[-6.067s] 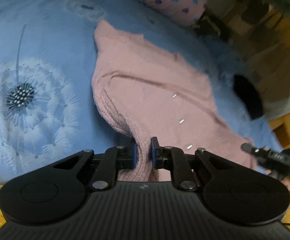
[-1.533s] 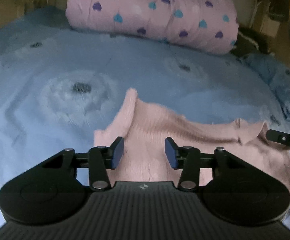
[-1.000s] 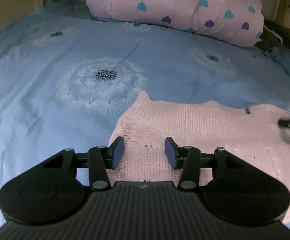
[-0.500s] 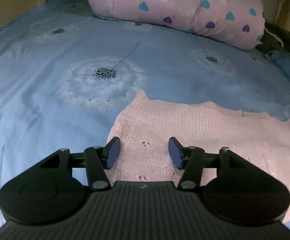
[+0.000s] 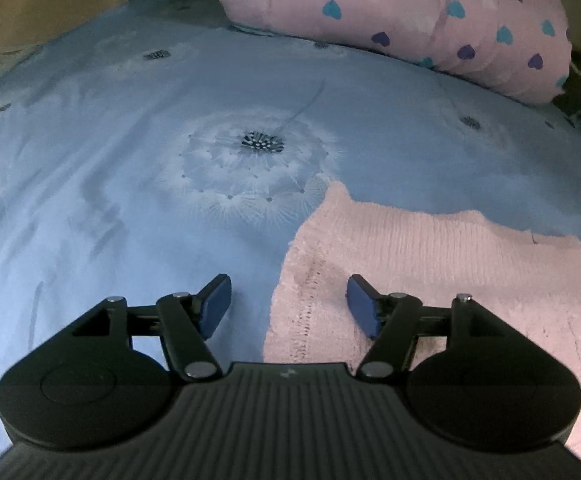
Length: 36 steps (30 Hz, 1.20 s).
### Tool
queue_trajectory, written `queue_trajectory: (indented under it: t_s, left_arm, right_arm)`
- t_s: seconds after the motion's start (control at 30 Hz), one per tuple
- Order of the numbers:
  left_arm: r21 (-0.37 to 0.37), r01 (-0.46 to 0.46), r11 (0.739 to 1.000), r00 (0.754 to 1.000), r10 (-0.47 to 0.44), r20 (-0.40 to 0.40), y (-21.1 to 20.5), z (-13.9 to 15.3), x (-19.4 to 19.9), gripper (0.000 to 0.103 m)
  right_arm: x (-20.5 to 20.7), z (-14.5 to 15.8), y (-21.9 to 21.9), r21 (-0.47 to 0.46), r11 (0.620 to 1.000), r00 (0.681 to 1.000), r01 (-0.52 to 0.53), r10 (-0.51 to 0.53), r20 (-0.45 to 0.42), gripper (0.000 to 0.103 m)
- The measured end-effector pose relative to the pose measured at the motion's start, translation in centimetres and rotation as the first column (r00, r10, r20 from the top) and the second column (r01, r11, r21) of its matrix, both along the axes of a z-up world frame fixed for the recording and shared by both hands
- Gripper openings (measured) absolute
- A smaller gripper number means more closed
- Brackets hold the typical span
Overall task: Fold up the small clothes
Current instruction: 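Withdraw both open tools from the folded cardigan, then pinch the folded cardigan edge with the right tool and straighten it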
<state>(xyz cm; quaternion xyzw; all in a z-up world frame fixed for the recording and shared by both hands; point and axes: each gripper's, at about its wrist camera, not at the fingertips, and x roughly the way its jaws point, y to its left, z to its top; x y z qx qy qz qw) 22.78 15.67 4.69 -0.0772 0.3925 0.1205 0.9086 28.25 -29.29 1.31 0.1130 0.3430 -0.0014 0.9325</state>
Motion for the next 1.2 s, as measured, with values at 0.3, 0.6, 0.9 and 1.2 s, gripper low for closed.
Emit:
queue_trajectory:
  t_s: [0.3, 0.6, 0.9, 1.2]
  left_arm:
    - [-0.034, 0.033, 0.999, 0.999, -0.033, 0.013, -0.1, 1.1, -1.1, 0.071]
    - [-0.032, 0.088, 0.996, 0.996, -0.088, 0.014, -0.8, 2.0, -3.0, 0.072]
    - [-0.032, 0.133, 0.991, 0.991, -0.134, -0.001, -1.7, 2.7, -6.7, 0.078]
    - [-0.042, 0.09, 0.995, 0.995, -0.092, -0.037, -0.8, 3.5, -9.6, 0.079]
  right_arm:
    - [-6.0, 3.5, -0.7, 0.075, 0.997, 0.998, -0.017, 0.013, 0.058, 0.053]
    - [-12.8, 3.7, 0.6, 0.112, 0.992, 0.998, -0.058, 0.053, 0.039, 0.053]
    - [-16.3, 2.1, 1.9, 0.087, 0.995, 0.998, -0.054, 0.05, 0.05, 0.053]
    - [-16.7, 1.1, 1.0, 0.139, 0.989, 0.996, -0.042, 0.03, 0.087, 0.054]
